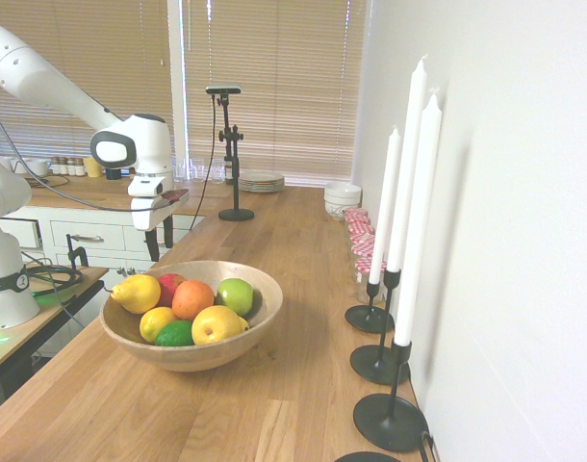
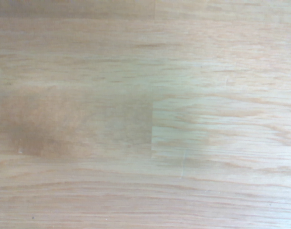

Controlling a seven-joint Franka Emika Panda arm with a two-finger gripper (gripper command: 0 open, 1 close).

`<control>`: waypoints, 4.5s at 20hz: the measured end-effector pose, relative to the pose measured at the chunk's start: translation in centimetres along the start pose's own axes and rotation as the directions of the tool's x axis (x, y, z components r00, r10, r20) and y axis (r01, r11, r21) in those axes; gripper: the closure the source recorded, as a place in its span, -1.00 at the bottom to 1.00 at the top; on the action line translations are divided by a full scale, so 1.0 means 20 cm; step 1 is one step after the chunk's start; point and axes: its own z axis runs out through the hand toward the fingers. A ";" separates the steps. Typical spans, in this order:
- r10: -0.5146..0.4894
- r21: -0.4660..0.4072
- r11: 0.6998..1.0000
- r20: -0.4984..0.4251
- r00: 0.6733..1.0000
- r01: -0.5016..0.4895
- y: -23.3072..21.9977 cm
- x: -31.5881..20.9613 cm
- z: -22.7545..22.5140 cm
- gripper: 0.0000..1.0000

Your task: Take green apple out of the basket

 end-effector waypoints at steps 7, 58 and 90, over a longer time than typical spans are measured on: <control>-0.001 0.008 1.000 -0.010 1.000 0.001 -0.02 0.02 -0.03 -1.00; 0.197 0.002 0.980 -0.004 0.980 -0.197 -0.02 1.73 -0.31 -1.00; 0.199 0.009 0.980 0.050 0.979 -0.200 0.08 1.78 -0.05 1.00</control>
